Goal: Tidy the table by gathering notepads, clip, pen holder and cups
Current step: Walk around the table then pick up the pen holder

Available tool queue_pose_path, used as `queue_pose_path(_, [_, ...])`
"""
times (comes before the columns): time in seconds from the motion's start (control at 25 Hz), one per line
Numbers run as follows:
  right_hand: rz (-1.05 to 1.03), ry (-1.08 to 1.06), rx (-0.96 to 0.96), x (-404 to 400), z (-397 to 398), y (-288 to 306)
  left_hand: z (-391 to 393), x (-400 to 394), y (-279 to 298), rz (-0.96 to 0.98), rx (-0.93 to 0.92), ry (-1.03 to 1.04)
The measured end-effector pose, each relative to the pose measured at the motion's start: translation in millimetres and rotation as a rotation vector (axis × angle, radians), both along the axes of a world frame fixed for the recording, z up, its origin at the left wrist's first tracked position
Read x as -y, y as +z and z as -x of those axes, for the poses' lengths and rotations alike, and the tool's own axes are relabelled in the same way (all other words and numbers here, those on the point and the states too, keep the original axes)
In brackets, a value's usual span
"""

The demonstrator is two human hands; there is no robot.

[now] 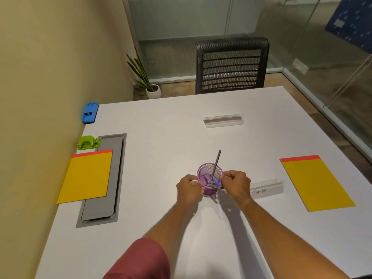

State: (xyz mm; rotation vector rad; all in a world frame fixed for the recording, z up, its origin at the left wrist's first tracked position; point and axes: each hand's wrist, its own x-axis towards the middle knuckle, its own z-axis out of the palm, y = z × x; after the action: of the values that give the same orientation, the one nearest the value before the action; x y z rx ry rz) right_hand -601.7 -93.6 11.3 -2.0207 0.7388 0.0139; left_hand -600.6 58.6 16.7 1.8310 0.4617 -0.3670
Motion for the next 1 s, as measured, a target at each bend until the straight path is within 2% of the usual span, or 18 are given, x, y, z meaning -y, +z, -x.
queue_pose_path(0.48, [-0.234, 0.155, 0.041, -69.9, 18.8, 26.9, 48.6, -74.7, 31.0, -0.047, 0.071, 0.155])
queue_pose_path(1.0, [-0.370, 0.520, 0.012, -212.1, 58.0, 29.3, 138.5, -190.9, 30.9, 0.014, -0.005, 0.701])
